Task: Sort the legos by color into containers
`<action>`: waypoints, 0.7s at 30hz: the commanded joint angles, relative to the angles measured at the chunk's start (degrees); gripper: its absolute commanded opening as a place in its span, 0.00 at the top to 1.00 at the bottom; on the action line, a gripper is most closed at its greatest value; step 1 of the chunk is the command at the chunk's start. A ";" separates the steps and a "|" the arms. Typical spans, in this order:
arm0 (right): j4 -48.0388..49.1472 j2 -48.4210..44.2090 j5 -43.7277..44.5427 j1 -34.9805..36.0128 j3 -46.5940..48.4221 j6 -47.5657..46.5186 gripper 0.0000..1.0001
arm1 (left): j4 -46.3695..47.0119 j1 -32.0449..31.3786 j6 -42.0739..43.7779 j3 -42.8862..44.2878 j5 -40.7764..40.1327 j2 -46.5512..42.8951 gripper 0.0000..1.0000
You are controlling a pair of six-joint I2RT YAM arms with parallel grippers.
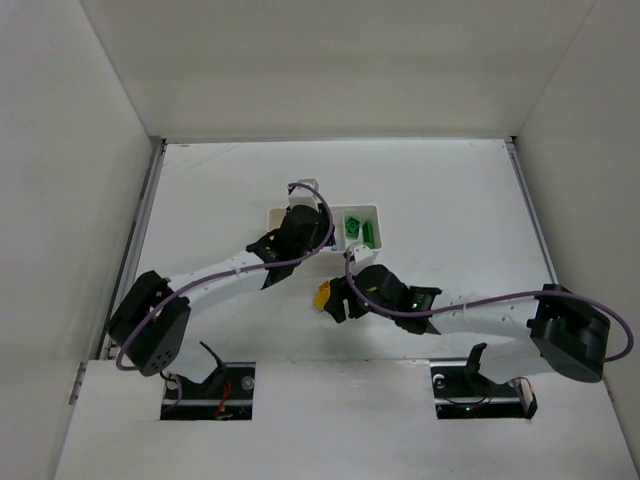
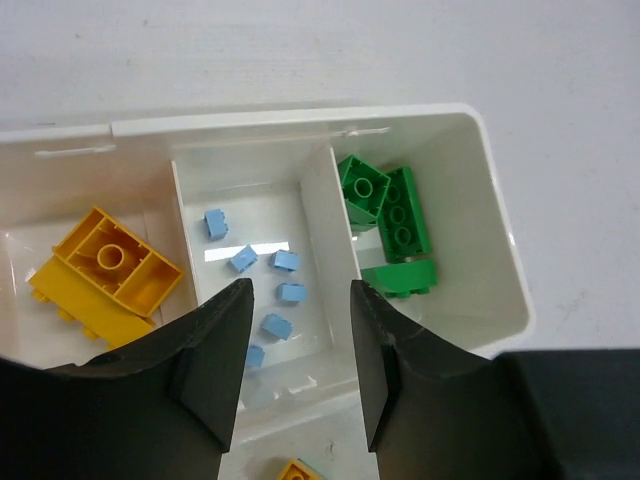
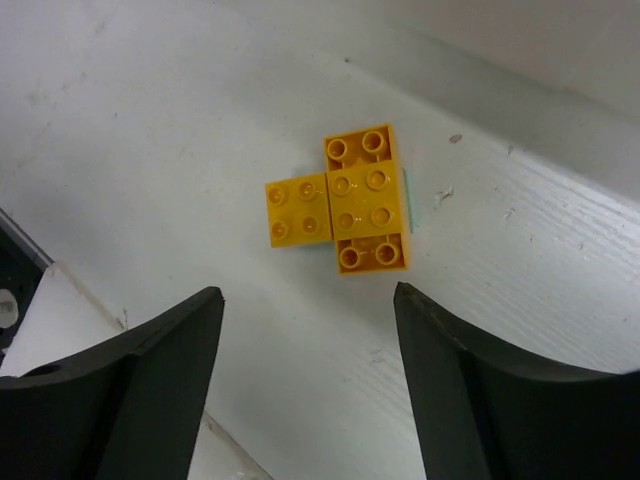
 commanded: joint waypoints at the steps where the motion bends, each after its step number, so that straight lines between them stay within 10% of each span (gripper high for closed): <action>1: 1.74 1.15 1.88 0.33 3.53 -2.41 0.27 | -0.51 -1.51 -0.24 -2.61 -1.31 -7.19 0.59; 21: -5.81 11.61 9.53 2.71 10.11 -8.38 0.35 | -29.16 -4.50 -19.57 -21.25 3.52 -40.43 0.56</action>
